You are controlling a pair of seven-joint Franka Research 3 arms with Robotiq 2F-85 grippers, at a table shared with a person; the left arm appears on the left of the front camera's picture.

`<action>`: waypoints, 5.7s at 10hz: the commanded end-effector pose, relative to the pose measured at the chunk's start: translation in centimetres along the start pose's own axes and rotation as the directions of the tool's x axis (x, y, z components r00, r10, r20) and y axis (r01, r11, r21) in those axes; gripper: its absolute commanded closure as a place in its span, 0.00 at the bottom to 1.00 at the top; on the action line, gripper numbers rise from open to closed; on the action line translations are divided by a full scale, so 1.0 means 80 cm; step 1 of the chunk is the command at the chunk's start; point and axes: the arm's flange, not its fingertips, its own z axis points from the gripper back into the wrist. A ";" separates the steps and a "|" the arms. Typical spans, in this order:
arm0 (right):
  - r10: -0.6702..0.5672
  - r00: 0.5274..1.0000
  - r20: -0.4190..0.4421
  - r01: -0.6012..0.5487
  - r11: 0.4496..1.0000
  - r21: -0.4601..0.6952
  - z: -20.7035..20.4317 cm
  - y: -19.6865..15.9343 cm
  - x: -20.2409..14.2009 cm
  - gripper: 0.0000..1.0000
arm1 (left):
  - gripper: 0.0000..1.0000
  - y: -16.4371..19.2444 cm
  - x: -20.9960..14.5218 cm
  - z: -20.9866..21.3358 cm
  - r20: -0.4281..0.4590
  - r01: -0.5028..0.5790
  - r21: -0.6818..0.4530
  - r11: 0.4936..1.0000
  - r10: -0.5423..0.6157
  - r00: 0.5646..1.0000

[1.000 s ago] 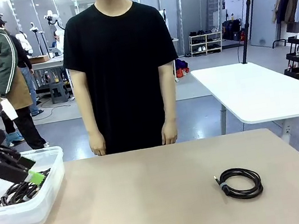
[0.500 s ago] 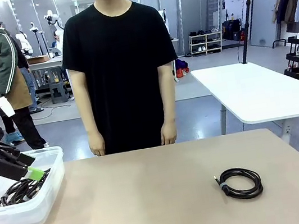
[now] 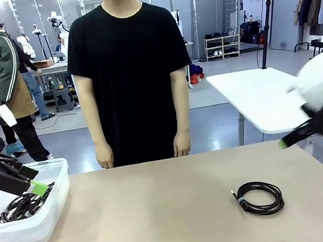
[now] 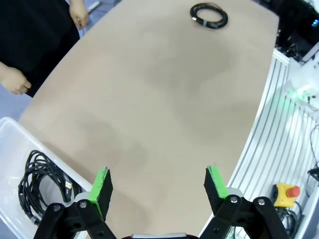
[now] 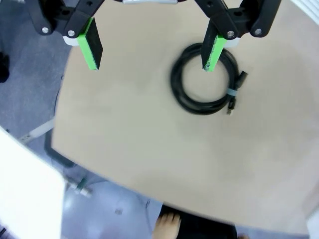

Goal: Organize and store the cables.
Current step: Place the USB Extension Cable into the Organizing box.

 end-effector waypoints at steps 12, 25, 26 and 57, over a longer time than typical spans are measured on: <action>-0.251 0.821 -0.513 0.284 0.959 -0.014 -0.190 0.175 0.079 0.00 | 0.06 -0.003 0.001 0.000 -0.010 -0.014 0.008 1.000 0.014 1.000; -0.353 0.727 -0.589 0.433 0.901 -0.005 -0.241 0.149 0.030 0.17 | 0.06 -0.003 0.001 0.000 -0.010 -0.014 0.008 1.000 0.014 1.000; -0.345 0.728 -0.593 0.422 0.906 -0.009 -0.240 0.147 0.030 0.59 | 0.06 -0.003 0.001 0.000 -0.010 -0.014 0.008 1.000 0.014 1.000; 0.187 0.905 -0.381 -0.043 0.933 0.358 -0.144 0.316 0.091 0.00 | 0.06 -0.020 0.036 -0.029 -0.041 -0.011 -0.035 0.999 0.009 0.999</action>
